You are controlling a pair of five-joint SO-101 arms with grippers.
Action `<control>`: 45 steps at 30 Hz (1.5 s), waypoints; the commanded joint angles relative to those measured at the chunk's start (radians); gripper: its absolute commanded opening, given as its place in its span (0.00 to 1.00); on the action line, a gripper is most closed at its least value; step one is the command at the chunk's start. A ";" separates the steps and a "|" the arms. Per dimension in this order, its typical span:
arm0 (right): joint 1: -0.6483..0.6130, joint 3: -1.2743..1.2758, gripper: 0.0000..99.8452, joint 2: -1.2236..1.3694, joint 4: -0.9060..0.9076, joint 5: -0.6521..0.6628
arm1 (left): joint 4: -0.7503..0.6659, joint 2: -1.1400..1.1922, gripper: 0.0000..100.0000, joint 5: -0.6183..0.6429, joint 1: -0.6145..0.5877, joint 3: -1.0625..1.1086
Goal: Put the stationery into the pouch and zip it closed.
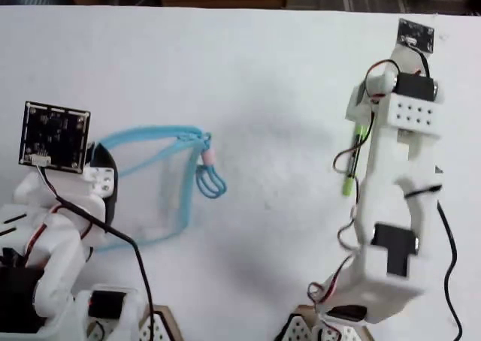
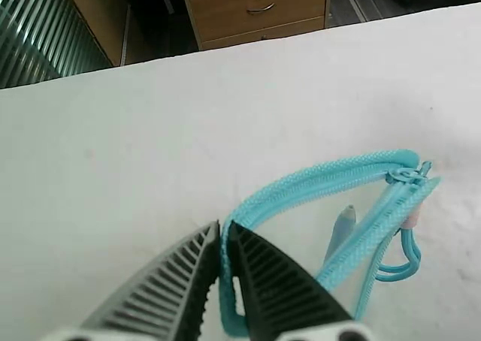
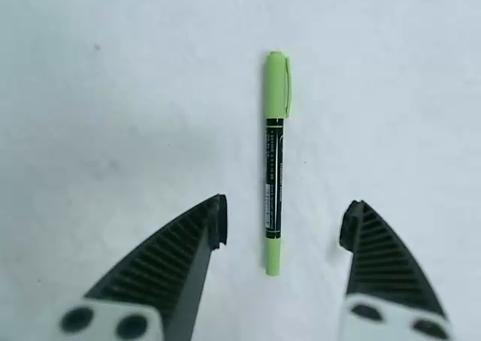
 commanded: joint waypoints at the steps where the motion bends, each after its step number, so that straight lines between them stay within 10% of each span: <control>1: 0.016 -0.141 0.24 0.139 0.012 0.011 | 0.031 0.004 0.03 -0.005 -0.002 0.041; 17: 0.007 -0.879 0.23 0.888 0.019 0.008 | 0.029 0.004 0.03 -0.005 -0.002 0.041; 23: -0.016 -1.115 0.05 1.043 0.104 0.009 | 0.031 0.004 0.03 -0.005 -0.002 0.041; 45: -0.071 -1.452 0.02 0.940 0.383 0.075 | 0.034 0.004 0.03 -0.005 -0.002 0.041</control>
